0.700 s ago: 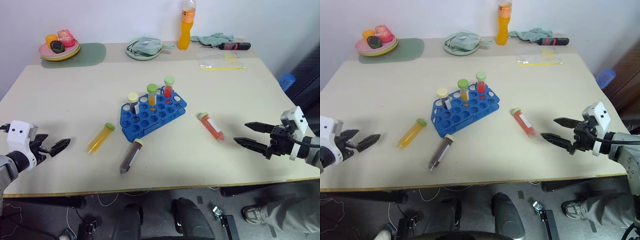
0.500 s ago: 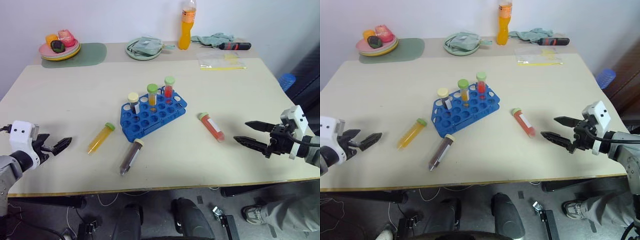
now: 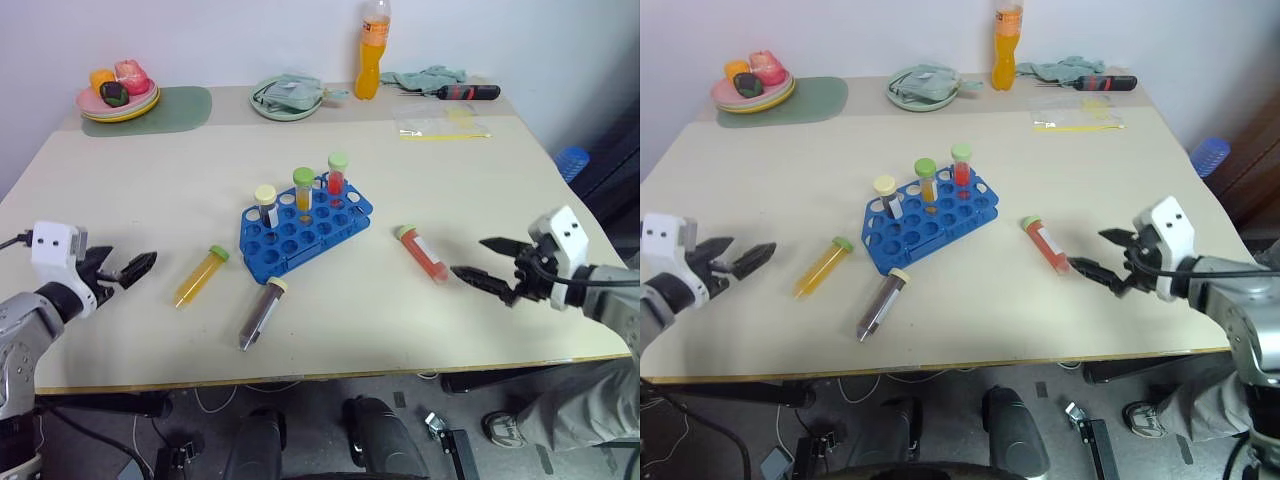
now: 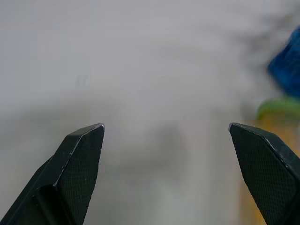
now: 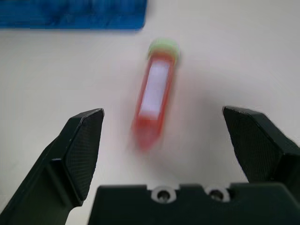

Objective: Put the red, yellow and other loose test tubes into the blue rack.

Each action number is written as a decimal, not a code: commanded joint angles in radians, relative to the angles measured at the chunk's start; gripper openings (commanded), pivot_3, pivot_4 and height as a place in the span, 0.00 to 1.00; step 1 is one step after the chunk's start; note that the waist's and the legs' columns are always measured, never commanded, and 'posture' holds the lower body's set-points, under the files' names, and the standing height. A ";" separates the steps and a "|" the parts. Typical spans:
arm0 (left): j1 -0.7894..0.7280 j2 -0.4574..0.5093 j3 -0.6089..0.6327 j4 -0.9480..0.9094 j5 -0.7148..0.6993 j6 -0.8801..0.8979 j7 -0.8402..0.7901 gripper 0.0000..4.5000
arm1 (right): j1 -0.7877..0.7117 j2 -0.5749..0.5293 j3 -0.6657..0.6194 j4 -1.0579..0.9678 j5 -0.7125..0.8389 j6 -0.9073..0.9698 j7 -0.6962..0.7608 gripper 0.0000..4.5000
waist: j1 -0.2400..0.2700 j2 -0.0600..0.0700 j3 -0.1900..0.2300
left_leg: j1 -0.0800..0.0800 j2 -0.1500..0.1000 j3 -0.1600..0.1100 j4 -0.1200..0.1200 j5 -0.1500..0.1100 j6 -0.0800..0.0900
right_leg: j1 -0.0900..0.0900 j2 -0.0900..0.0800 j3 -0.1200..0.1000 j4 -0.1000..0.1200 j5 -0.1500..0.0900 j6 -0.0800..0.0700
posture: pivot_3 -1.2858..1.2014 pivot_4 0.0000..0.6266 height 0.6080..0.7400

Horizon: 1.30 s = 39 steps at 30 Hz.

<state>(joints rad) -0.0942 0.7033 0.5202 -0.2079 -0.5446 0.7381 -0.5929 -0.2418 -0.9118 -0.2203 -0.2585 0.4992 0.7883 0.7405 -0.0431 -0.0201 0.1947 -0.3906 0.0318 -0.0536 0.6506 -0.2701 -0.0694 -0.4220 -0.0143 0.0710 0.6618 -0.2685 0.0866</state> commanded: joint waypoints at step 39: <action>-0.021 -0.097 -0.671 -0.338 0.208 -0.350 -0.189 1.00 | -0.877 0.245 0.705 0.530 -0.221 0.708 -0.198 0.63 | -0.002 0.001 0.000 | -0.003 0.000 0.001 -0.001 0.000 0.001 | -0.005 0.000 0.001 0.001 0.000 -0.001 | 0.52 0.24 1.00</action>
<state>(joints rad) -0.1108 0.6124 -0.1488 -0.5247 -0.3364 0.4055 -0.7840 -1.0874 -0.6552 0.4857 0.2849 0.2943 1.5062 0.5347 -0.0447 -0.0193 0.1948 -0.3935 0.0317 -0.0525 0.6499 -0.2703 -0.0687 -0.4270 -0.0139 0.0723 0.6629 -0.2686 0.0861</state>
